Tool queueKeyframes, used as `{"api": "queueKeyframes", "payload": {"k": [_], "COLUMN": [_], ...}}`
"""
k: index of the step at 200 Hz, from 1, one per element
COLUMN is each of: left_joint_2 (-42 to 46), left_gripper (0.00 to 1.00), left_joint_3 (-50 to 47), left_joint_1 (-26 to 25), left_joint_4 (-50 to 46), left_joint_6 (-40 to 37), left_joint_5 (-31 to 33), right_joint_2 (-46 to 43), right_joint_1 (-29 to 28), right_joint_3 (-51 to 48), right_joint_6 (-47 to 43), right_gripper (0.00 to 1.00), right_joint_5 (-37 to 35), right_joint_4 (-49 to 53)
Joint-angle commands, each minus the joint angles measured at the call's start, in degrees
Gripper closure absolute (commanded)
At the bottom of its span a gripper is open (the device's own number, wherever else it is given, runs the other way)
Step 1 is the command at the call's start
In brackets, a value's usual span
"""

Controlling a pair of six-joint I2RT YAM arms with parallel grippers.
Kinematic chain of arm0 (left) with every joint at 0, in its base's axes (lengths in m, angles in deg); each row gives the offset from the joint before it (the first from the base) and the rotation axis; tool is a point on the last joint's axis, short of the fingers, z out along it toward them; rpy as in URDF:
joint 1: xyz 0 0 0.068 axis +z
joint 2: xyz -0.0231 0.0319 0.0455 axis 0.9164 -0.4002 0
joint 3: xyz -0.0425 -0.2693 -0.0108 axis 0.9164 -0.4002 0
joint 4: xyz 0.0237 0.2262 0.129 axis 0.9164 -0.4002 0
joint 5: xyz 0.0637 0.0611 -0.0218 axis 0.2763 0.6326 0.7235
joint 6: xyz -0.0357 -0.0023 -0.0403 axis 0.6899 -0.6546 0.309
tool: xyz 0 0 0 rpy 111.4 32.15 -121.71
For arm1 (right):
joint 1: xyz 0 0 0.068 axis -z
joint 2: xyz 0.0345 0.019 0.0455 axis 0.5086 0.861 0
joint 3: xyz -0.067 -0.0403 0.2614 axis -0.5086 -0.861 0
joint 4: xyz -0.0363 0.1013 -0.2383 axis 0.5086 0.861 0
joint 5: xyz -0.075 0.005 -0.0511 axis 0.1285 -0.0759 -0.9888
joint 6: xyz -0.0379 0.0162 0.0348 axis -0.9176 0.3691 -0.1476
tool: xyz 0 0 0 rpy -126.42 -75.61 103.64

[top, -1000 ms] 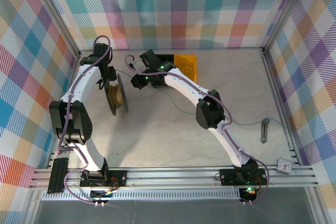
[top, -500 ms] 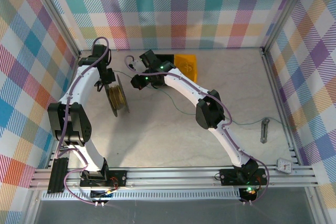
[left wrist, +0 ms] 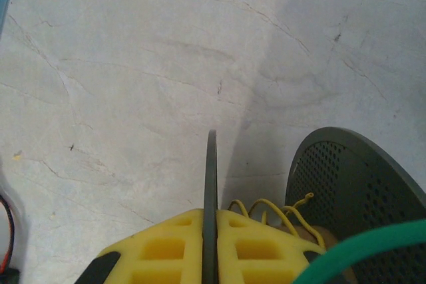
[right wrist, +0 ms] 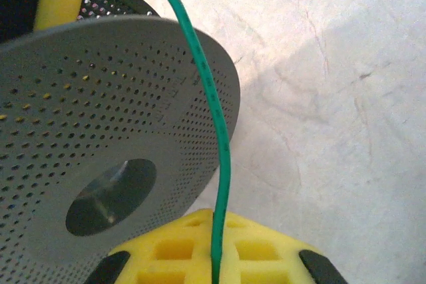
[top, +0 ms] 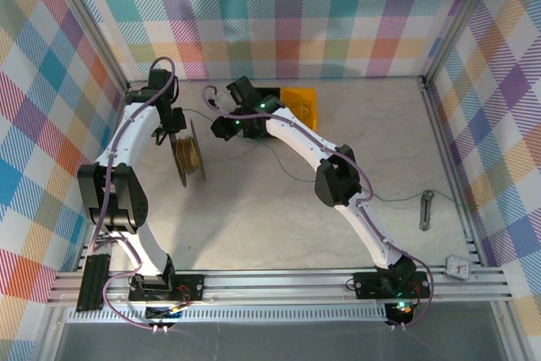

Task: Wrap the cables

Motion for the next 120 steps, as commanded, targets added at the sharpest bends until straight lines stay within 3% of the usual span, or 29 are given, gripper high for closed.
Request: {"api": "queueKeyframes", "payload": {"k": [1,17,39,53,77,120], "left_joint_2": [-1.13,-1.70,-1.93,-1.71,-2.79,-6.41], "left_gripper": [1.00,1.00,1.00,1.00,1.00,1.00], "left_joint_3": [4.73,8.60,15.42,19.60,28.54,43.20], "left_joint_1": [-0.16,0.01,0.11,0.11,0.19,0.46], "left_joint_4": [-4.13,-5.82,-7.46,-7.66,-9.87,-14.57], "left_joint_6": [-3.89,-4.94,-5.53,-5.87,-6.32,-6.63], "left_joint_5": [-2.79,-2.96,-1.76,-0.89,0.16,-2.24], "right_joint_2": [-0.95,-3.20,-7.14,-9.56,-14.24,-27.67], "right_joint_1": [0.87,1.57,3.22,4.27,6.35,11.23], "right_joint_3": [3.16,3.22,3.23,3.22,1.33,-17.86], "right_joint_6": [-8.15,-12.35,-15.59,-16.55,-18.46,-21.66], "right_gripper": [0.90,0.69,0.24,0.10,0.01,0.01], "right_joint_5": [6.64,10.52,14.47,15.21,14.71,16.90], "right_joint_4": [-2.47,-1.43,0.86,2.45,6.08,2.75]}}
